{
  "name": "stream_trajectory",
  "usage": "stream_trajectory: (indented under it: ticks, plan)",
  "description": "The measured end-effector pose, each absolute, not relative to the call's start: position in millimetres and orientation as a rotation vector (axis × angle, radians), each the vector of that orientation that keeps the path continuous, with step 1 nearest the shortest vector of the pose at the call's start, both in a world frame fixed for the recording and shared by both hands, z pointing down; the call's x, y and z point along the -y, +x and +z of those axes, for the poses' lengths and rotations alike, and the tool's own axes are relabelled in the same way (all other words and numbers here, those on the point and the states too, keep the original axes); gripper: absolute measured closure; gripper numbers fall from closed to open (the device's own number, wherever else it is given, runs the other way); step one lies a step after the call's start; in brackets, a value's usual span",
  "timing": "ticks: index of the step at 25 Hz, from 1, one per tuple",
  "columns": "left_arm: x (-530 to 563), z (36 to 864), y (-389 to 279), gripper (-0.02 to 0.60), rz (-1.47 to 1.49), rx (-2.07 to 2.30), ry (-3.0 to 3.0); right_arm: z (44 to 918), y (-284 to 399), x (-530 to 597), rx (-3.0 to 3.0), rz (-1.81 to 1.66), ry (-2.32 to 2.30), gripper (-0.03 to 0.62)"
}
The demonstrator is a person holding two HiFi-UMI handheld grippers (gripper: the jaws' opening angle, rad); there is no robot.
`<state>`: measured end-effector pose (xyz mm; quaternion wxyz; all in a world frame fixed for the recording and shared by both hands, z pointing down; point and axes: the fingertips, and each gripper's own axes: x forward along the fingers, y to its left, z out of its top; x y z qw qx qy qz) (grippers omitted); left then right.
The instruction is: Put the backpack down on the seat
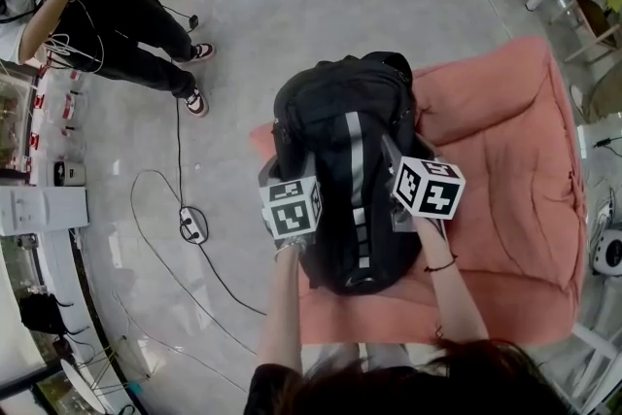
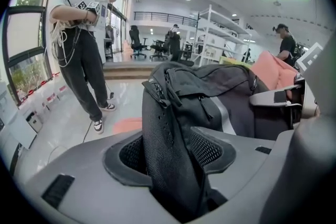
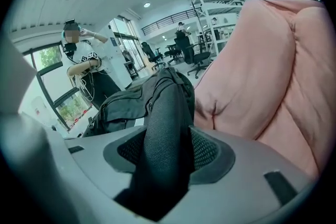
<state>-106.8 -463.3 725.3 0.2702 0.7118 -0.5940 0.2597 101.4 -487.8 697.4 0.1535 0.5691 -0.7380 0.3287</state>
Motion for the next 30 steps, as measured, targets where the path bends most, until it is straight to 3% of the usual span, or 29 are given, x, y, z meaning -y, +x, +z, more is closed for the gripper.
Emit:
stream_trajectory:
  ticks: [3,11,20,26,30]
  plan:
    - [463,724,-109,0.327,0.717,1.622,1.918,693,102,492,2.139,0.928,1.643,0.389]
    - [459,692,-125,0.335,0.693,1.705,1.940,668,109,487,2.188,0.965,1.734,0.414]
    - [448,645,-131,0.489,0.638,1.805,1.981,645,115,475,2.125,0.860,1.770,0.481]
    - [427,613,-125,0.540,0.564,1.810,2.018,615,108,462,2.164,0.748,1.743,0.555]
    - [407,591,-122,0.560,0.501,1.802,2.053,591,103,446,2.220,0.694,1.711,0.568]
